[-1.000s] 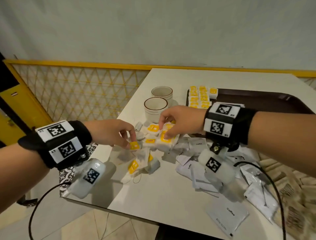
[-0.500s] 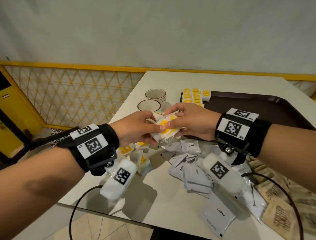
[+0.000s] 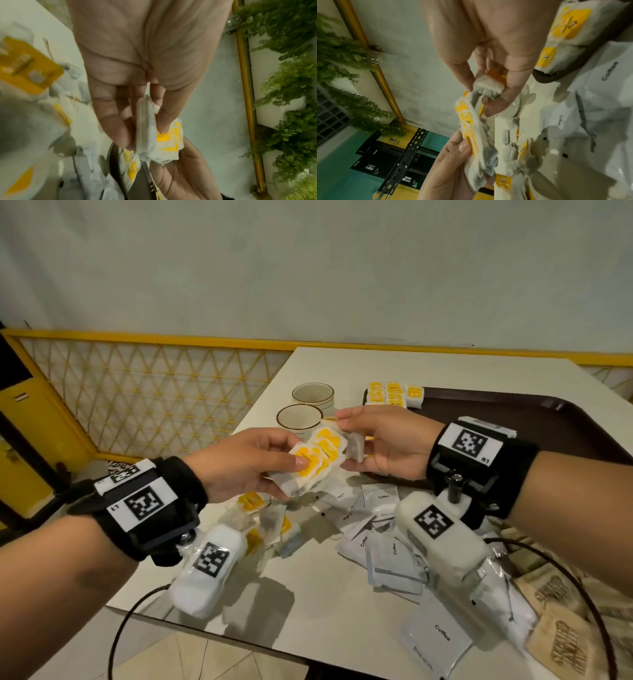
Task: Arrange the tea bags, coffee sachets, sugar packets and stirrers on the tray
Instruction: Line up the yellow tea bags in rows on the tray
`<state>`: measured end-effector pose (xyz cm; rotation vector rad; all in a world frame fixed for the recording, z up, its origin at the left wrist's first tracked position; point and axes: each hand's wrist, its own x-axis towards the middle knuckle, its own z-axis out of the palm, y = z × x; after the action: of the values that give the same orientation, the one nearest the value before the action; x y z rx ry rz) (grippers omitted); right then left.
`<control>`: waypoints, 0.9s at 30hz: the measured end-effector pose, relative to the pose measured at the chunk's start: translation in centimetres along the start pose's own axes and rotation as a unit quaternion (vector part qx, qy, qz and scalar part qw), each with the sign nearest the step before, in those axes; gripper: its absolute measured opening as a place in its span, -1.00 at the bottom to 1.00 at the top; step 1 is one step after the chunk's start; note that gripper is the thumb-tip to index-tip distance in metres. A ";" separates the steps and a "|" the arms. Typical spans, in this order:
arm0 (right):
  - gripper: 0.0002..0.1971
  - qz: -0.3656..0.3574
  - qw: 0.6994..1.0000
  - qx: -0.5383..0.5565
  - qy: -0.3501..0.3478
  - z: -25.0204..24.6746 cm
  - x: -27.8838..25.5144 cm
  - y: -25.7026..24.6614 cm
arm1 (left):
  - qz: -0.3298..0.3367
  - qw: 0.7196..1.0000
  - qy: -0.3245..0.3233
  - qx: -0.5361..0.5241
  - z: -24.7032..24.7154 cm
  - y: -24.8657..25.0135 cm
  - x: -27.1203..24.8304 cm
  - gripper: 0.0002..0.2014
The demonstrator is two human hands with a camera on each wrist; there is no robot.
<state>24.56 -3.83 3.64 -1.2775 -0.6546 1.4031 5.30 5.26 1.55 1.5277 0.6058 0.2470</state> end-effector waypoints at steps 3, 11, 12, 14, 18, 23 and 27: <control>-0.80 0.015 0.999 0.031 -0.002 0.1 0.4 0.3 | 0.013 1.000 -0.002 -0.024 -1.6 0.1 -0.7 -0.69; -0.87 0.061 0.994 -0.084 -0.030 1.4 0.8 3.3 | 0.035 0.998 0.033 -0.035 -4.3 0.4 -2.6 -0.47; -0.83 0.065 0.990 -0.122 -0.037 1.7 0.9 3.7 | 0.034 0.998 0.037 -0.034 -4.5 0.3 -2.6 -0.46; -0.81 0.065 0.976 -0.200 -0.053 2.5 0.8 4.4 | 0.030 0.998 0.041 -0.034 -4.6 0.2 -2.7 -0.43; -0.83 0.054 0.939 -0.325 -0.099 3.5 0.4 4.9 | 0.023 0.999 0.035 -0.035 -4.6 0.0 -2.7 -0.43; -0.59 -0.144 0.784 -0.578 -0.177 4.2 -0.2 5.0 | 0.021 0.998 0.042 -0.043 -4.8 -0.2 -2.6 -0.41; -0.46 -0.254 0.572 -0.747 -0.223 5.0 0.3 6.2 | 0.023 0.998 0.044 -0.050 -4.9 -0.3 -2.4 -0.44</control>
<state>17.86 -3.94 -0.66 -1.5973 -2.6923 0.3627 0.72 8.20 2.13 1.4404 0.6189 0.3756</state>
